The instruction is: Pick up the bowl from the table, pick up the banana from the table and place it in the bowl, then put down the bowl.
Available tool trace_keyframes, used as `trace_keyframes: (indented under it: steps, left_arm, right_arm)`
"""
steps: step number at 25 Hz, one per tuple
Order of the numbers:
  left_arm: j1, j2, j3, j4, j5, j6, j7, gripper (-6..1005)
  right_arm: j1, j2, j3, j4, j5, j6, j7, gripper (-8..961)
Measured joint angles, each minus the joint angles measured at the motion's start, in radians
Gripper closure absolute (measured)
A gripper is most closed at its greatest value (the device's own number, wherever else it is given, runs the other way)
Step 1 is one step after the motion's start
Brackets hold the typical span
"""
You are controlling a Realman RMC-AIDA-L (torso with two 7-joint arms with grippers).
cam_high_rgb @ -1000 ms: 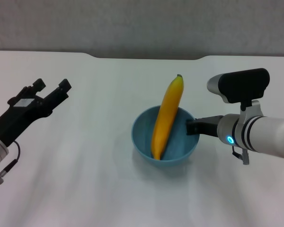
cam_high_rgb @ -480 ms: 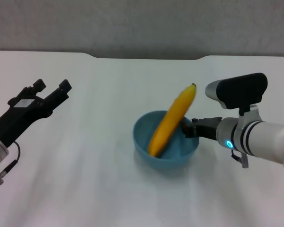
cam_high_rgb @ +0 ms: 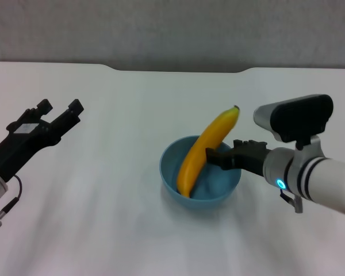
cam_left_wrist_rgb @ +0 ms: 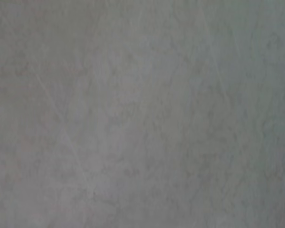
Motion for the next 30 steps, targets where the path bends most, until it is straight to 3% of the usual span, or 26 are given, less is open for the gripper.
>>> trace_keyframes:
  steps: [4,8,14,22,30]
  left_arm:
    - [0.008,0.0,-0.005,0.0,-0.004,-0.007,0.003,109]
    - [0.029,-0.002,-0.028,0.0,-0.009,-0.019,0.023,109]
    - [0.047,-0.007,-0.047,0.025,-0.055,-0.059,0.127,109]
    - [-0.005,-0.013,-0.022,0.265,-0.276,-0.305,0.445,109]
    - [-0.051,-0.014,-0.023,0.374,-0.342,-0.359,0.497,110]
  right_arm:
    - [-0.124,0.0,0.017,0.149,-0.148,0.016,0.0,187]
    - [-0.234,0.002,0.034,0.23,-0.258,0.115,0.0,65]
    - [-0.313,0.001,0.075,0.228,-0.344,0.262,-0.002,71]
    - [-0.343,0.001,0.076,0.024,-0.39,0.649,0.002,76]
    - [-0.325,0.002,0.085,-0.29,-0.384,1.166,0.046,80]
